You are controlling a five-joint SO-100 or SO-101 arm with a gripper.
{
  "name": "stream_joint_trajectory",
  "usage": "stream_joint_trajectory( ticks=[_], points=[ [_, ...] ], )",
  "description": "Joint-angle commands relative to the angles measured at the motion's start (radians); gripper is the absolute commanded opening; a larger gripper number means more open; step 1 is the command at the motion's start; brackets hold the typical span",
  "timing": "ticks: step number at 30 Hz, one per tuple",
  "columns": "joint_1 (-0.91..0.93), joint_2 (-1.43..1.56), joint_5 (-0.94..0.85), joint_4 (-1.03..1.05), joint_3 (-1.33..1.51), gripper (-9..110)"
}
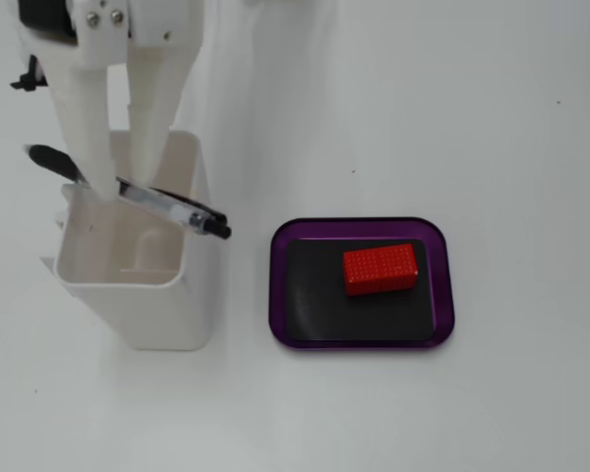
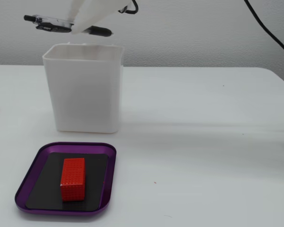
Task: Pick up the pen and put it in the pen holder.
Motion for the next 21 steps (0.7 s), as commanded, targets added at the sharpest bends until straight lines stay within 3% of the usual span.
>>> stream_joint_trajectory(
  ticks=[1,21],
  points=[
    [0.009,0.012,0.002,-0.051,-0.048,-1],
    [-0.152,0.008,0.011,-0.066,-0.038,-1]
  ],
)
